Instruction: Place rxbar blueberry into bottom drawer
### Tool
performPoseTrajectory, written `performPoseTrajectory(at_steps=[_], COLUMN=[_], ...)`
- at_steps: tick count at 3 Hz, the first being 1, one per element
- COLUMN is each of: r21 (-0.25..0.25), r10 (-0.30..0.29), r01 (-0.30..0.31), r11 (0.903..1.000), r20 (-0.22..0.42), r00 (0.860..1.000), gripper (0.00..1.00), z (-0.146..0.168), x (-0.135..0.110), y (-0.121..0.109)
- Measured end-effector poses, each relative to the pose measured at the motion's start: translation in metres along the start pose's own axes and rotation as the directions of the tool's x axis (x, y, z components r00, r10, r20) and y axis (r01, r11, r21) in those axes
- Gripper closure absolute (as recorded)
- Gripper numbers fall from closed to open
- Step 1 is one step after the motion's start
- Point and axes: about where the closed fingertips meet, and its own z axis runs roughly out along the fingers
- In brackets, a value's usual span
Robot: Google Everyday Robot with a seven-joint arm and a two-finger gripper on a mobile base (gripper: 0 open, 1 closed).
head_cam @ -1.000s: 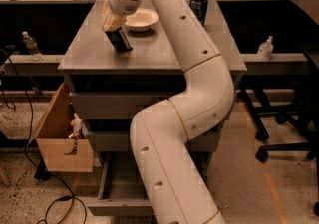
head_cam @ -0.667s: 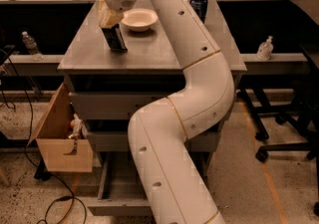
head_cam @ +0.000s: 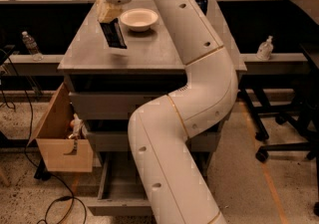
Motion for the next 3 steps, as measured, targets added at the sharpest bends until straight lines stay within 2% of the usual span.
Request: performPoseTrajectory(at_steps=[1, 2, 3], r21=[0.078, 0.095, 0.100], r10=[0.020, 0.024, 0.045], r01=[-0.022, -0.026, -0.046], r11=[0.9967, 0.9951, 0.9939], r20=[0.017, 0.024, 0.019], r00=[1.000, 0.999, 0.999], gripper=[1.00, 1.00, 1.00], z=[-0.0286, -0.0233, -0.0214], x=[-0.0225, -0.0227, -0.0192], y=[-0.0029, -0.0081, -0.0036])
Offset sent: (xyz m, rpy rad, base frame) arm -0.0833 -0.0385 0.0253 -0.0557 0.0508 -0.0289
